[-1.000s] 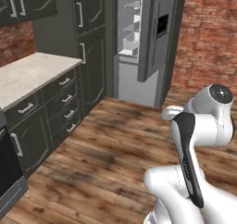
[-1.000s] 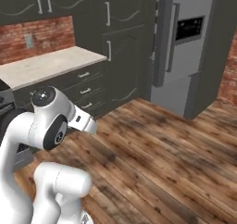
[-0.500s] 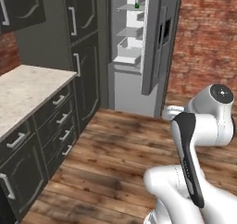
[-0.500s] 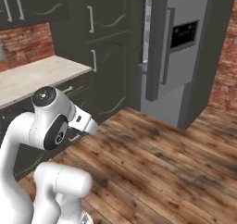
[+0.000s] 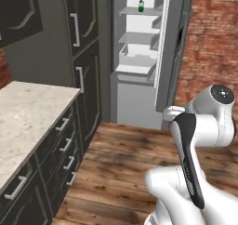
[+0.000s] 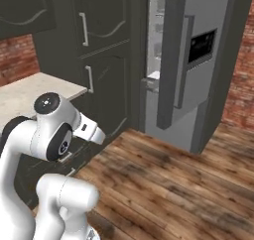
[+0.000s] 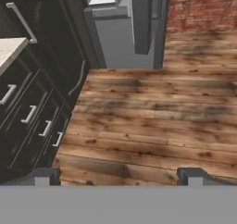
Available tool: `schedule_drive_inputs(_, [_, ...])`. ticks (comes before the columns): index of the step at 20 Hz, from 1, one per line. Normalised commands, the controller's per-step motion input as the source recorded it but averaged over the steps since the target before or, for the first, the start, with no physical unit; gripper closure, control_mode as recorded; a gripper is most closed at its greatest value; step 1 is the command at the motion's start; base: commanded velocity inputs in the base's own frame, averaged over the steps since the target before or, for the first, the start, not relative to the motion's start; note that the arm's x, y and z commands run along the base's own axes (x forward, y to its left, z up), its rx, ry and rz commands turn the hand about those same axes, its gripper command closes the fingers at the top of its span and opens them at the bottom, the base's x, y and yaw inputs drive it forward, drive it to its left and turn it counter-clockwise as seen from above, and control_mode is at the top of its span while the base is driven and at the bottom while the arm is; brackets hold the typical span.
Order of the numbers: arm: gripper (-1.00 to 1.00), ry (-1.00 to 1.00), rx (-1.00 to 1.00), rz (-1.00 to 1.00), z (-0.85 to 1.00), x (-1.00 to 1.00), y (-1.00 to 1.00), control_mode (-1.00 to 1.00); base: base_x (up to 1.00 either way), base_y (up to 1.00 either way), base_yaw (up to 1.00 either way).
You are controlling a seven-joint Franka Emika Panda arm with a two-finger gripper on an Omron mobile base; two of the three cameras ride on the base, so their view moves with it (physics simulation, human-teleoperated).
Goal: Take a sugar cube from the saucer and place it inside the coffee. Then, grab milk from the fridge and place it next to the coffee on the counter to sweeten the coffee.
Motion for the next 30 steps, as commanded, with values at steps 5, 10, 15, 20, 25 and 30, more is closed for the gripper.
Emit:
schedule_drive_inputs(5, [-1.00, 0.00, 0.00, 0.00, 0.00, 0.00, 0.00, 1.00, 1.00, 0.28, -0.18])
schedule_drive_inputs(10, [-1.00, 0.00, 0.00, 0.00, 0.00, 0.00, 0.00, 1.00, 1.00, 0.23, -0.19])
schedule_drive_inputs(15, [-1.00, 0.00, 0.00, 0.00, 0.00, 0.00, 0.00, 1.00, 1.00, 0.24, -0.19])
schedule_drive_inputs(20, [-1.00, 0.00, 0.00, 0.00, 0.00, 0.00, 0.00, 1.00, 1.00, 0.33, -0.23])
schedule_drive_inputs(25, [-1.00, 0.00, 0.00, 0.00, 0.00, 0.00, 0.00, 1.00, 1.00, 0.30, -0.24])
schedule_drive_inputs(30, [-1.00, 0.00, 0.00, 0.00, 0.00, 0.00, 0.00, 1.00, 1.00, 0.21, -0.25])
